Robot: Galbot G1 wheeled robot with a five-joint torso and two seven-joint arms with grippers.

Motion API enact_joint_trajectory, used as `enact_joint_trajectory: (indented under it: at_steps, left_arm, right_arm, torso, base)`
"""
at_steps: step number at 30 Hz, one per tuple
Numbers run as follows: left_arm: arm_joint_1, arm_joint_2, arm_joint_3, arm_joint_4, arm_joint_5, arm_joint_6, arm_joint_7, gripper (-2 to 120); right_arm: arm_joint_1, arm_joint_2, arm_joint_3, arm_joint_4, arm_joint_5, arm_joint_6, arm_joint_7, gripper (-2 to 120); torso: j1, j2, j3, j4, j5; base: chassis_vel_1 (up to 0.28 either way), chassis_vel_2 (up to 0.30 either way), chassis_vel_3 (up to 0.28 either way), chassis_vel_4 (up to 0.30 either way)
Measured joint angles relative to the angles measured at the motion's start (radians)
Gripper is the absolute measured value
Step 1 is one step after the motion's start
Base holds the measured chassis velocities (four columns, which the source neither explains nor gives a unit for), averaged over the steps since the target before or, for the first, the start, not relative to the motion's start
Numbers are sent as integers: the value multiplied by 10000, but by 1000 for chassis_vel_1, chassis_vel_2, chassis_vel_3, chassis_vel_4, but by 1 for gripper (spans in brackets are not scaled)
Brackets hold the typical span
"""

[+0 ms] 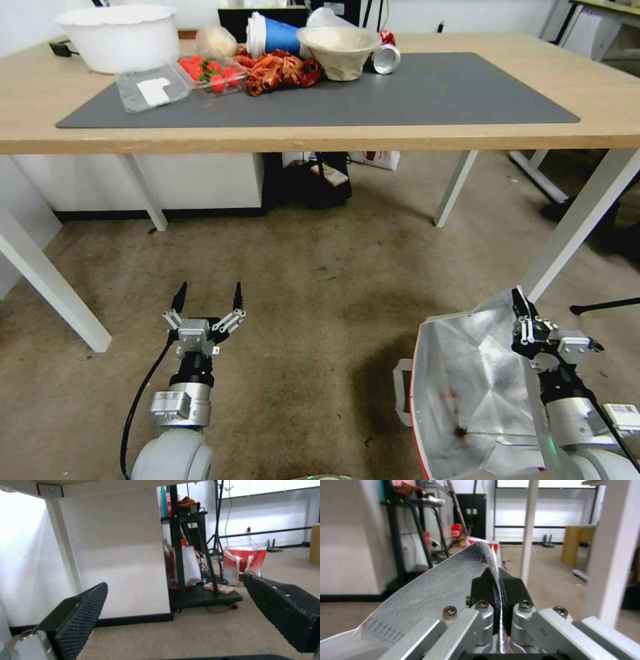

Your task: Pick up the food delivery bag from the floor and place it on the table.

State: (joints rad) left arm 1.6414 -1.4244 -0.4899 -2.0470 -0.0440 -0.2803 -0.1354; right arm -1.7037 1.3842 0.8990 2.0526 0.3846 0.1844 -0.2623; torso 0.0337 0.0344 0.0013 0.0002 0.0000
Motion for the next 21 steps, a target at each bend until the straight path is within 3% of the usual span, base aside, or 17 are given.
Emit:
enact_joint_trajectory:
  at_steps: [21]
  left_arm:
    - [72, -134, -12, -2, 37, -98, -72, 100]
  right_arm:
    - [-137, -418, -124, 1393, 1837, -343, -1551, 0]
  torso:
    - [0, 0, 0, 0, 0]
  base:
    - [0, 0, 0, 0]
